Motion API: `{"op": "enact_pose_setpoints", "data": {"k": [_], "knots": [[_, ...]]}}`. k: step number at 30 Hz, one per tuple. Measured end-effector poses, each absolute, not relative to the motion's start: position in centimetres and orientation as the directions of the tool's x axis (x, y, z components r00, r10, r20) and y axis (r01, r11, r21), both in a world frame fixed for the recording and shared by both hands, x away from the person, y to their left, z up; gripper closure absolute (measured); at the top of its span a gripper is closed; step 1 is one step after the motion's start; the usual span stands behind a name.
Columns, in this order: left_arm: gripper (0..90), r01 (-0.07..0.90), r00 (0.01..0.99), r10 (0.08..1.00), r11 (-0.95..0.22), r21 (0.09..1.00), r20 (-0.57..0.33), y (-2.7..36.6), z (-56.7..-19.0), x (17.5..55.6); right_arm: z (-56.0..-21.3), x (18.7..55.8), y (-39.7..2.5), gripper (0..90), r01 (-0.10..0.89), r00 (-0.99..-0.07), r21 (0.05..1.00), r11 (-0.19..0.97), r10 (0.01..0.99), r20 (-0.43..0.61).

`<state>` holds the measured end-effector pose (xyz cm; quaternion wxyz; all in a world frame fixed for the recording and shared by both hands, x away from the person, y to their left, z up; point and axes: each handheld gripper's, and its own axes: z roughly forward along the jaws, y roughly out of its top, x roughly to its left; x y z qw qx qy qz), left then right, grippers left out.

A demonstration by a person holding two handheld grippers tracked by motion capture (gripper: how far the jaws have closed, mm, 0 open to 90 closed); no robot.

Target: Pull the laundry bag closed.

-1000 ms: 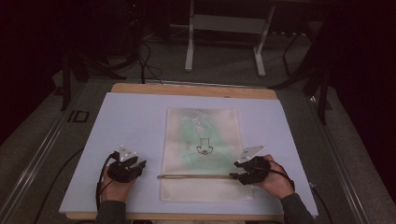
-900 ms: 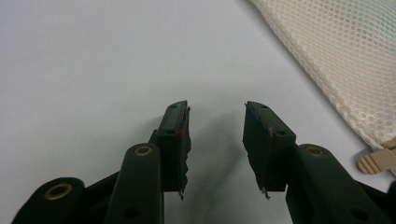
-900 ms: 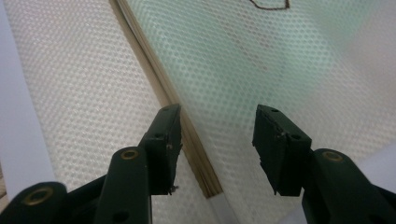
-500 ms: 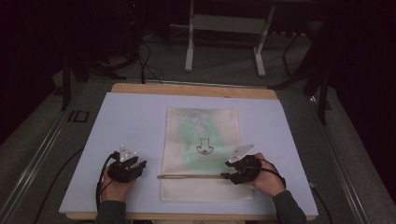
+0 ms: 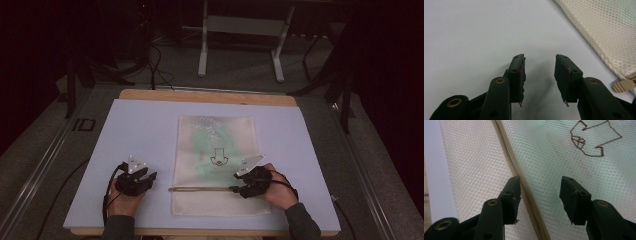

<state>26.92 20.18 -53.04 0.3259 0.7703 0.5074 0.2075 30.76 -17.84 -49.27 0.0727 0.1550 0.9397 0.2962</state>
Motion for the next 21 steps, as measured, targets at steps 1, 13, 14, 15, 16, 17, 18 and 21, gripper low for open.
{"op": "enact_pose_setpoints", "data": {"k": [1, 13, 14, 15, 16, 17, 18, 21], "knots": [[59.4, 0.646, 0.399, 0.917, -0.274, 0.712, -0.010, 20.2, -53.0, 26.9, -49.3, 30.7, -17.7, 51.2, 0.249, -0.941, 0.579, 0.776, 0.334, -0.043], [59.5, 0.644, 0.402, 0.915, -0.276, 0.713, -0.010, 20.1, -53.0, 26.9, -49.5, 30.6, -15.8, 50.8, 0.214, -0.956, 0.578, 0.788, 0.289, -0.040], [59.5, 0.644, 0.402, 0.915, -0.276, 0.713, -0.010, 20.1, -53.0, 26.9, -49.5, 30.6, -15.8, 50.8, 0.214, -0.956, 0.578, 0.788, 0.289, -0.040], [59.5, 0.644, 0.402, 0.915, -0.276, 0.714, -0.009, 20.1, -53.0, 26.9, -49.5, 30.6, -15.7, 50.8, 0.214, -0.957, 0.577, 0.788, 0.289, -0.040], [59.4, 0.644, 0.402, 0.915, -0.276, 0.714, -0.009, 20.1, -53.0, 26.9, -49.5, 30.6, -15.5, 50.8, 0.210, -0.958, 0.578, 0.789, 0.284, -0.039], [59.4, 0.643, 0.403, 0.915, -0.276, 0.714, -0.008, 20.1, -53.0, 26.9, -49.6, 30.6, -15.2, 50.7, 0.206, -0.960, 0.577, 0.790, 0.279, -0.039], [59.4, 0.643, 0.403, 0.915, -0.276, 0.714, -0.008, 20.1, -53.0, 26.9, -49.6, 30.6, -15.2, 50.7, 0.206, -0.960, 0.577, 0.790, 0.279, -0.039], [59.5, 0.642, 0.405, 0.914, -0.279, 0.714, -0.007, 20.1, -53.0, 26.9, -49.7, 30.6, -14.7, 50.5, 0.203, -0.962, 0.577, 0.791, 0.270, -0.032]]}}
